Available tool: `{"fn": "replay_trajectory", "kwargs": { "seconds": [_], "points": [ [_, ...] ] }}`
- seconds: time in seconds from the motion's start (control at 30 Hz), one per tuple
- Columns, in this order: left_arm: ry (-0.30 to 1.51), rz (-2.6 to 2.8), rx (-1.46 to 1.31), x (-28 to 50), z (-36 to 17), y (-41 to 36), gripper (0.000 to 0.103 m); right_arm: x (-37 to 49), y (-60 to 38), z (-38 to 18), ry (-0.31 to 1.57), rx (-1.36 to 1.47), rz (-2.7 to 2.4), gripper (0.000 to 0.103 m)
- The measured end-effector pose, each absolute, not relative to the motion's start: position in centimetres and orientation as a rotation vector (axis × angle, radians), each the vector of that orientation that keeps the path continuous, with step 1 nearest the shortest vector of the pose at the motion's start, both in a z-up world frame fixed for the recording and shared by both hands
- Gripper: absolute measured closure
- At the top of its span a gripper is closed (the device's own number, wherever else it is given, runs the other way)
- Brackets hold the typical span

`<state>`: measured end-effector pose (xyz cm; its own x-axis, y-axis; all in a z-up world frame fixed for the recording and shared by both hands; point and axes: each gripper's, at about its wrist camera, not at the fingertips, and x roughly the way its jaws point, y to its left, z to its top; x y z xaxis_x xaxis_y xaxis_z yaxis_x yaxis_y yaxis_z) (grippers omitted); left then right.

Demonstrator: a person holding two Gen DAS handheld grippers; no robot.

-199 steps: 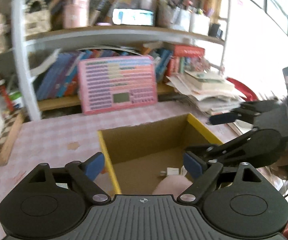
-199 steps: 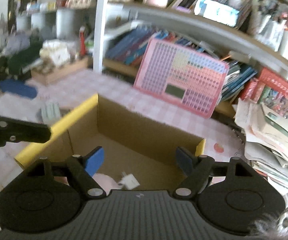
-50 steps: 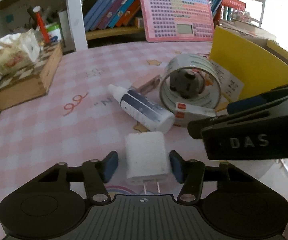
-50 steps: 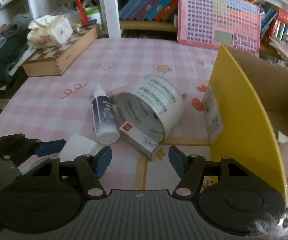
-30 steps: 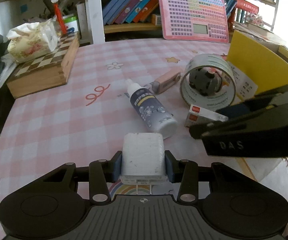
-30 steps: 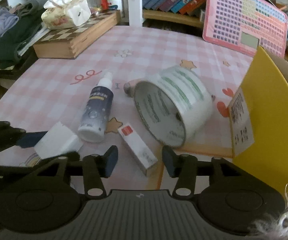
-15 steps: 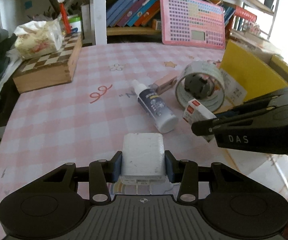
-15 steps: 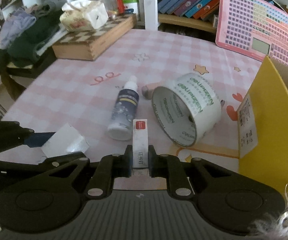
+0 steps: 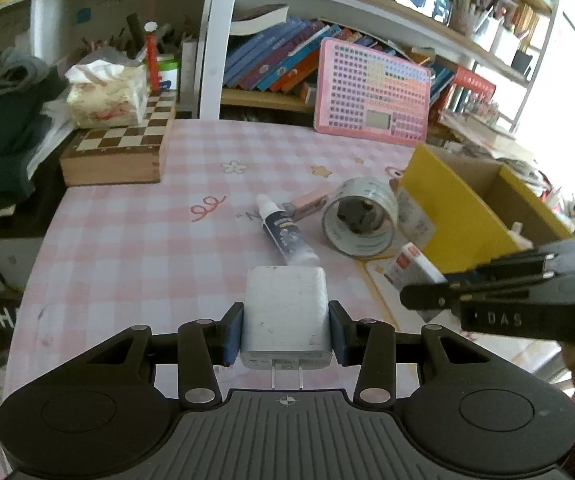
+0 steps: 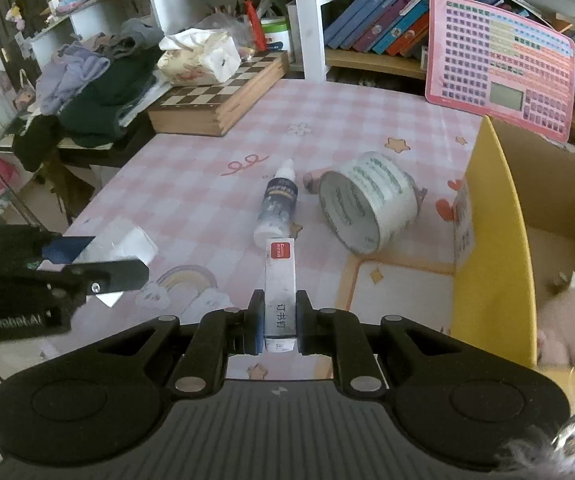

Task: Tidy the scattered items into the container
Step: 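Lift both held items and carry them toward the yellow box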

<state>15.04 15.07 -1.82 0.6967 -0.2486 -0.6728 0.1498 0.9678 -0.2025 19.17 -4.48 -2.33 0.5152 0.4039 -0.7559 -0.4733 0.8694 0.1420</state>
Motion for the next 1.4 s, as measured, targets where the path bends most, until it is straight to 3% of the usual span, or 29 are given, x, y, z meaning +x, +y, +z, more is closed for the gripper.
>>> {"fn": "replay_trajectory", "kwargs": {
  "seconds": [0.53,1.4],
  "points": [
    [0.721,-0.371,-0.201,9.5,2.3,14.3,0.062,11.5,-7.8,0.1,0.890,-0.038,0.465,0.089],
    [0.725,-0.598,-0.167,7.6,2.7,8.3,0.062,4.9,-14.7,0.4,0.894,0.088,0.221,0.090]
  ]
}}
